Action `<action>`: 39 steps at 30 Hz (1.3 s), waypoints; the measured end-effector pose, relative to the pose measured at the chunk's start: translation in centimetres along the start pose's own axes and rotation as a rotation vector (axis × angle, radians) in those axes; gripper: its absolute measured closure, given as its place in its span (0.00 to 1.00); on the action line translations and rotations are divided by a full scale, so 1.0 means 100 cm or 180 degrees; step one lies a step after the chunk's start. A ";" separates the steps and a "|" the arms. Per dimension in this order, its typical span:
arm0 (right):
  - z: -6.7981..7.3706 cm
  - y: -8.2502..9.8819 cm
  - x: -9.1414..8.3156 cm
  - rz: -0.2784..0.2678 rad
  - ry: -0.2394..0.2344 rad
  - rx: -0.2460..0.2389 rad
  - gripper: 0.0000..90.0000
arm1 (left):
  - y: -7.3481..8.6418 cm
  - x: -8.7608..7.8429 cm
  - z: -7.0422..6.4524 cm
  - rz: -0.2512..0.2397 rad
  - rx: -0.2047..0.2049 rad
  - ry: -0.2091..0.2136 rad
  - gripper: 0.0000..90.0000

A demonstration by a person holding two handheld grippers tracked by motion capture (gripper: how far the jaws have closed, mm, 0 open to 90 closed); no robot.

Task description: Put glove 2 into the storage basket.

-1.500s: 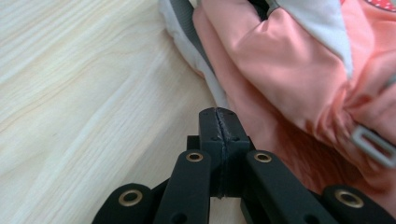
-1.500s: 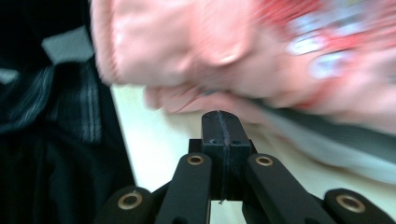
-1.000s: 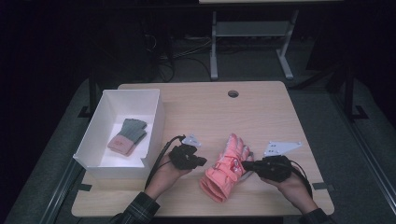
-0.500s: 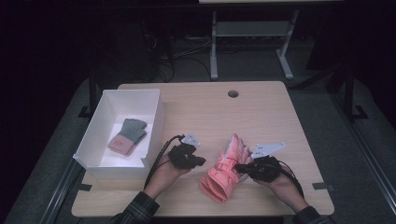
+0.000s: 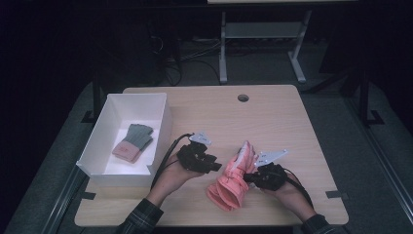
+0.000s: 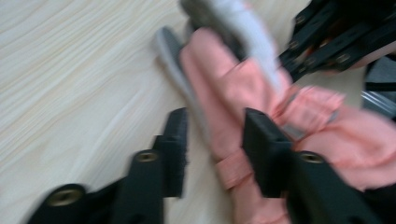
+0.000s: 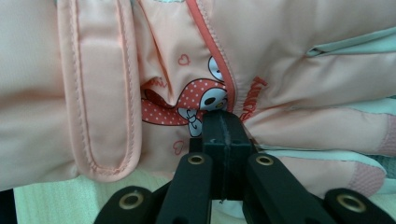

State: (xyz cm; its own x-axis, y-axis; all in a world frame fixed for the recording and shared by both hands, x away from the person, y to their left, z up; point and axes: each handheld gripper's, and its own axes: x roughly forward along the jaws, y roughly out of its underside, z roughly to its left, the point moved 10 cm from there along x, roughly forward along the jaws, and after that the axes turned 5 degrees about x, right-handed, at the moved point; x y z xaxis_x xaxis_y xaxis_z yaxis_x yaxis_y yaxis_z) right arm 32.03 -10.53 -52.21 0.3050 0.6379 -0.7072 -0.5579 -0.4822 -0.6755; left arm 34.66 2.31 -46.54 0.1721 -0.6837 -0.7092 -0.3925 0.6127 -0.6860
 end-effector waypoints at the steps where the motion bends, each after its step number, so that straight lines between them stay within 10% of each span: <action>1: 0.000 0.000 0.000 0.0003 0.0001 0.0005 1.00 | -0.005 0.001 -0.002 -0.0015 0.0034 0.0001 0.60; 12: 0.000 0.000 0.000 -0.0004 0.0014 -0.0013 1.00 | -0.026 0.046 -0.013 0.0148 0.0112 0.0159 0.29; 39: -0.001 0.003 0.003 0.0001 0.0016 -0.0021 1.00 | 0.009 0.082 -0.003 0.0524 -0.0447 0.0601 0.15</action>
State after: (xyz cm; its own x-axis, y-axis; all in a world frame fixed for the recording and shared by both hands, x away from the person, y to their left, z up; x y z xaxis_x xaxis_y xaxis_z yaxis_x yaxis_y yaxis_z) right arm 31.99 -10.59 -52.65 0.3085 0.6347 -0.7085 -0.5529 -0.4864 -0.6765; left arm 35.47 -2.82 -52.94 -0.0704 -0.6495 -0.7571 -0.5249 0.6695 -0.5255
